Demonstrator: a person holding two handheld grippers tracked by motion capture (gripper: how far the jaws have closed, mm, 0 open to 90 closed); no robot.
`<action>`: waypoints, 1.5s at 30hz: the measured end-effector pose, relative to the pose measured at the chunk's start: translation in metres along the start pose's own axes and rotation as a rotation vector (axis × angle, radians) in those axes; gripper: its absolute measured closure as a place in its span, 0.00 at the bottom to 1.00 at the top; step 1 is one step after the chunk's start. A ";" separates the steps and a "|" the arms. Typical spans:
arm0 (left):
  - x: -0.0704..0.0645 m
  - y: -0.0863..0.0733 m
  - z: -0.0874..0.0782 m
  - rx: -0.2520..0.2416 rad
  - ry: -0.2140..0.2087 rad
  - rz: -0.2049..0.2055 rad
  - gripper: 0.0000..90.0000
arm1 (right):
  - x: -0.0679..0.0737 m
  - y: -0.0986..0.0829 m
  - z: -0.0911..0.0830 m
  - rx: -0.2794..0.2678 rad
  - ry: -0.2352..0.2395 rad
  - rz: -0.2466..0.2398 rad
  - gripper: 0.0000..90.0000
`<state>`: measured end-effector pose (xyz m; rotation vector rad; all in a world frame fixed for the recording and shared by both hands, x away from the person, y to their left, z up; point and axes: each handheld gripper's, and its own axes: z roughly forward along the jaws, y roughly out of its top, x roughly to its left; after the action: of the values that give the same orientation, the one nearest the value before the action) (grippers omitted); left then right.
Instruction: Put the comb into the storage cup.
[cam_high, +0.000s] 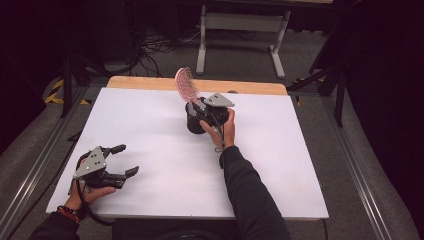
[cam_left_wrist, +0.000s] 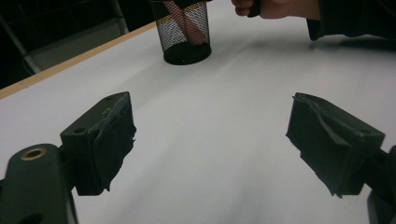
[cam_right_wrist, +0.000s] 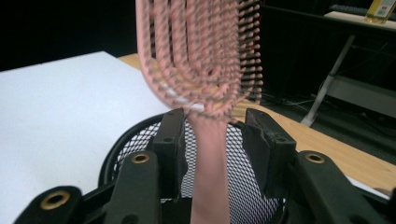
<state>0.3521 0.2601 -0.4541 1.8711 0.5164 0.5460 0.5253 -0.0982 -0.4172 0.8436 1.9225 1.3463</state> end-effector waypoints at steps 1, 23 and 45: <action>0.000 0.000 0.000 0.000 0.003 0.002 0.18 | 0.000 0.001 -0.001 -0.005 0.003 -0.002 0.63; 0.000 -0.001 -0.001 0.000 0.005 -0.002 0.18 | 0.000 0.010 -0.012 -0.038 -0.036 -0.044 0.55; -0.002 -0.002 0.001 0.012 0.000 0.006 0.18 | -0.002 0.019 -0.032 -0.086 -0.091 -0.090 0.34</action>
<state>0.3509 0.2591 -0.4561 1.8847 0.5155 0.5483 0.5037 -0.1123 -0.3898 0.7545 1.7984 1.3043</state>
